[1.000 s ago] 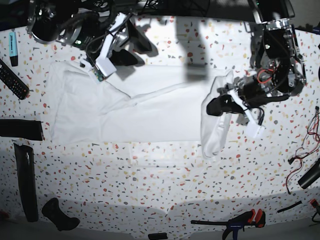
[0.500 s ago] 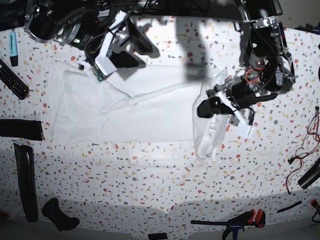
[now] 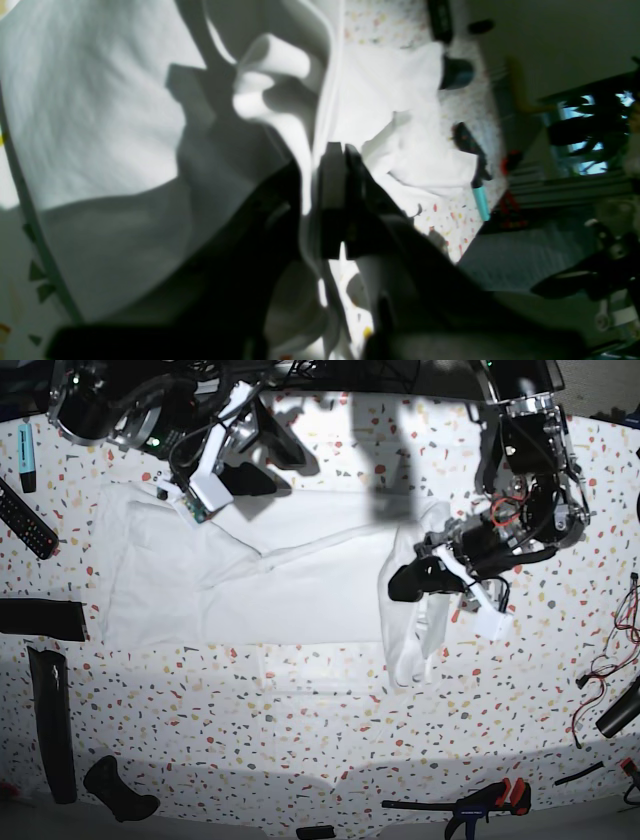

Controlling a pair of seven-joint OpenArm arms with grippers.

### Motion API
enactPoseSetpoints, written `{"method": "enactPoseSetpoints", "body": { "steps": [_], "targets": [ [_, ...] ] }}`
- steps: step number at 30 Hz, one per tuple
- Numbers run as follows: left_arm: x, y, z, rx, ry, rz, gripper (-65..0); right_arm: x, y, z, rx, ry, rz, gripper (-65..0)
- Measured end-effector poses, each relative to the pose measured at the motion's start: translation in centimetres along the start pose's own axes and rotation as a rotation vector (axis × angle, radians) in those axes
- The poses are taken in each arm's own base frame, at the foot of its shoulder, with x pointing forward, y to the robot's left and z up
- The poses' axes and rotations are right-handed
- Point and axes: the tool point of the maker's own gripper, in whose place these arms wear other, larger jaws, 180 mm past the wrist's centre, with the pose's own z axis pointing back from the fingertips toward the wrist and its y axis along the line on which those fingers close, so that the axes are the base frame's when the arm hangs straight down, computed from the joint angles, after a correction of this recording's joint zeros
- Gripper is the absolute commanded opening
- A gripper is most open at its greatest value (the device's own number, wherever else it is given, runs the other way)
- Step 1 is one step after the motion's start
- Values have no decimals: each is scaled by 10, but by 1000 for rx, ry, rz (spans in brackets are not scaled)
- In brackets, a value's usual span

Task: Fold the T-shirt properly
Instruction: 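Lift the strip end with the left gripper and fold it toward the right gripper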

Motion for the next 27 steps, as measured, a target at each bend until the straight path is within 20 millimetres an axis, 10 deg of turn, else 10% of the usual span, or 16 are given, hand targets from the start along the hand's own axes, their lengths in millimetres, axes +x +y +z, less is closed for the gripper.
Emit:
{"method": "enactPoseSetpoints", "body": {
  "steps": [10, 27],
  "targets": [
    [-1, -2, 0, -11, 3, 3, -537, 0, 0, 0, 0, 0, 0, -364],
    [-5, -21, 1, -120, 22, -81, -537, 15, -3, 1, -8, -74, 6, -363]
  ]
}}
